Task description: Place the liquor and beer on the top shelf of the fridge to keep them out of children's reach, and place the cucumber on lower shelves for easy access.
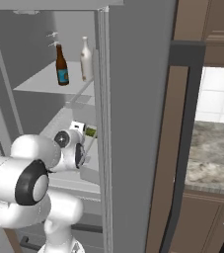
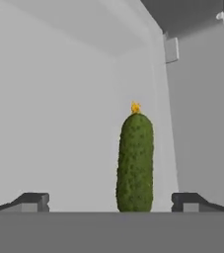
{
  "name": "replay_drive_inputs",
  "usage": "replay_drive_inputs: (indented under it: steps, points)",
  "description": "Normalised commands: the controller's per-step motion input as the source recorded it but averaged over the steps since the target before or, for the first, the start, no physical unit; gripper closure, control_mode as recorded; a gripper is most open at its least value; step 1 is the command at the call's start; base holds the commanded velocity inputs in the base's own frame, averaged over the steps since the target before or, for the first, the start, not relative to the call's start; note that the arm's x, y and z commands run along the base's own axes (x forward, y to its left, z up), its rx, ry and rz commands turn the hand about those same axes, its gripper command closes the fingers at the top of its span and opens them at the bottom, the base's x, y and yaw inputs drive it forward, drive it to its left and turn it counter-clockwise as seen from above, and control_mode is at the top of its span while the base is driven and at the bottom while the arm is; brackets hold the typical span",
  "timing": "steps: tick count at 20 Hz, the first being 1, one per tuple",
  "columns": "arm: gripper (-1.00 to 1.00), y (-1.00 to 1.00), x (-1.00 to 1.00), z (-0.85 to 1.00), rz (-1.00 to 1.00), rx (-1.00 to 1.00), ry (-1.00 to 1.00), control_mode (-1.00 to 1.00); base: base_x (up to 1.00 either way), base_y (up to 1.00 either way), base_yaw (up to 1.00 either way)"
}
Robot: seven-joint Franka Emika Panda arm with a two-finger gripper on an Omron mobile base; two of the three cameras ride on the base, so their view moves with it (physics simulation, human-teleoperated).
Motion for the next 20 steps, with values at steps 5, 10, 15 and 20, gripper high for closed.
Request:
replay_drive_inputs:
  steps: [5,10,15,20]
  points:
    - [-1.0,0.0,-0.45,0.82,0.0,-0.11,0.0,-1.0,0.0,0.0,0.0]
    - [-1.0,0.0,-0.49,0.88,0.0,-0.1,0.05,-1.0,0.0,0.0,0.0]
    - [-1.0,0.0,-0.72,0.55,0.01,-0.11,0.26,-1.0,0.0,0.0,0.0]
    - [-1.0,0.0,-0.89,0.31,0.04,-0.12,0.23,-1.0,0.0,0.0,0.0]
